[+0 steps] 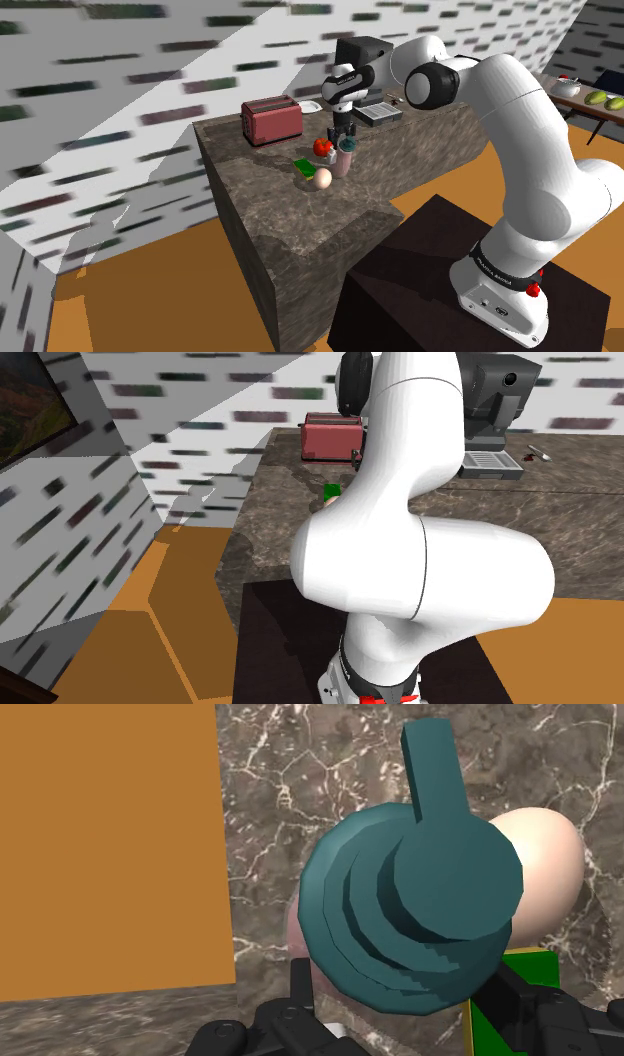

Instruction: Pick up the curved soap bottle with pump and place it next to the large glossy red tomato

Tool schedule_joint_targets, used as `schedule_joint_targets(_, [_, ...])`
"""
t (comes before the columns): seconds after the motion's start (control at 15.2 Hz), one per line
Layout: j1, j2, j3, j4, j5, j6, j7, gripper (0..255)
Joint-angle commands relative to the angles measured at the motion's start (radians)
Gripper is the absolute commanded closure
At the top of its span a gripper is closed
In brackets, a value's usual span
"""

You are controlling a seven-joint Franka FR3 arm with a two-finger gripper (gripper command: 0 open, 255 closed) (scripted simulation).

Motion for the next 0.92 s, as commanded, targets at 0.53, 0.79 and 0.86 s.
schedule_joint_targets(0.53, [0.000, 0.000, 0.000, 0.000, 0.000, 0.001, 0.000, 0])
schedule_joint_targets(0.79, [0.001, -0.019, 0.000, 0.095, 0.000, -0.113, 0.000, 0])
schedule_joint_targets(0.86, [0.001, -0.019, 0.000, 0.095, 0.000, -0.113, 0.000, 0])
